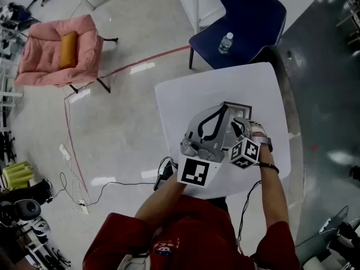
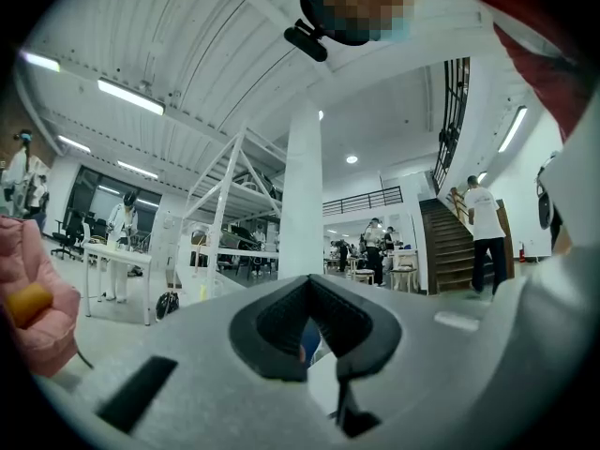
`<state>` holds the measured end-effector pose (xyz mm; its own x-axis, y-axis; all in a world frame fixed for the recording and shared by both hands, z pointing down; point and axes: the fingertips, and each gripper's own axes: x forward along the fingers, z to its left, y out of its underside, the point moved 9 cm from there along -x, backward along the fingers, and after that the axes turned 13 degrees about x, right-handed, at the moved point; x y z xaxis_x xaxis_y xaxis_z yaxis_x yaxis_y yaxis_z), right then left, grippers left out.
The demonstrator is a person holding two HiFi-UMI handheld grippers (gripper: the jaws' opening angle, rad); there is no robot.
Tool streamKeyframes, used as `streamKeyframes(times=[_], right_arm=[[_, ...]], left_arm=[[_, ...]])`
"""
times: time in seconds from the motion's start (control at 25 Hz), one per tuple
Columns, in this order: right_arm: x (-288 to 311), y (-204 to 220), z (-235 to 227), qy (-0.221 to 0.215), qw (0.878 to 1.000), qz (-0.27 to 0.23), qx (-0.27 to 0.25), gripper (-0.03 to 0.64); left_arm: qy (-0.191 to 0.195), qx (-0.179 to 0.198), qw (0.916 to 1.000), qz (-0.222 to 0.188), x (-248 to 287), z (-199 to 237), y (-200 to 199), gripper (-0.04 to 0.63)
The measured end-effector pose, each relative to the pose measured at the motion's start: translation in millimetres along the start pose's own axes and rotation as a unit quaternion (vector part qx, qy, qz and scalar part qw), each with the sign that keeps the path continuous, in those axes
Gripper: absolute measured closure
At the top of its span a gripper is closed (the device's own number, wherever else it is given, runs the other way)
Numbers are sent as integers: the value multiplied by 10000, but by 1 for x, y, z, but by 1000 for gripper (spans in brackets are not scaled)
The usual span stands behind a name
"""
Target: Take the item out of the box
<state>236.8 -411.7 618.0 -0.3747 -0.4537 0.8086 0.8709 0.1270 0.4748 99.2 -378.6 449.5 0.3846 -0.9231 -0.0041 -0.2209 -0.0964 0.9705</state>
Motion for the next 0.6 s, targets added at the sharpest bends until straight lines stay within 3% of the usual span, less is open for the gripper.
streamKeyframes(times=[0.2, 0.36, 0.6], right_arm=[[15, 2, 3, -258, 9973, 533, -424, 538], [26, 8, 7, -380, 9906, 870, -982, 535], [47, 7, 8, -572, 9792, 1376, -1379, 515]], left_arm=[[-27, -21, 10000, 87, -3, 2, 6, 594], [-75, -103, 9999, 84, -4, 2, 9, 594], [-133, -213, 9996, 133, -4, 9, 18, 594]])
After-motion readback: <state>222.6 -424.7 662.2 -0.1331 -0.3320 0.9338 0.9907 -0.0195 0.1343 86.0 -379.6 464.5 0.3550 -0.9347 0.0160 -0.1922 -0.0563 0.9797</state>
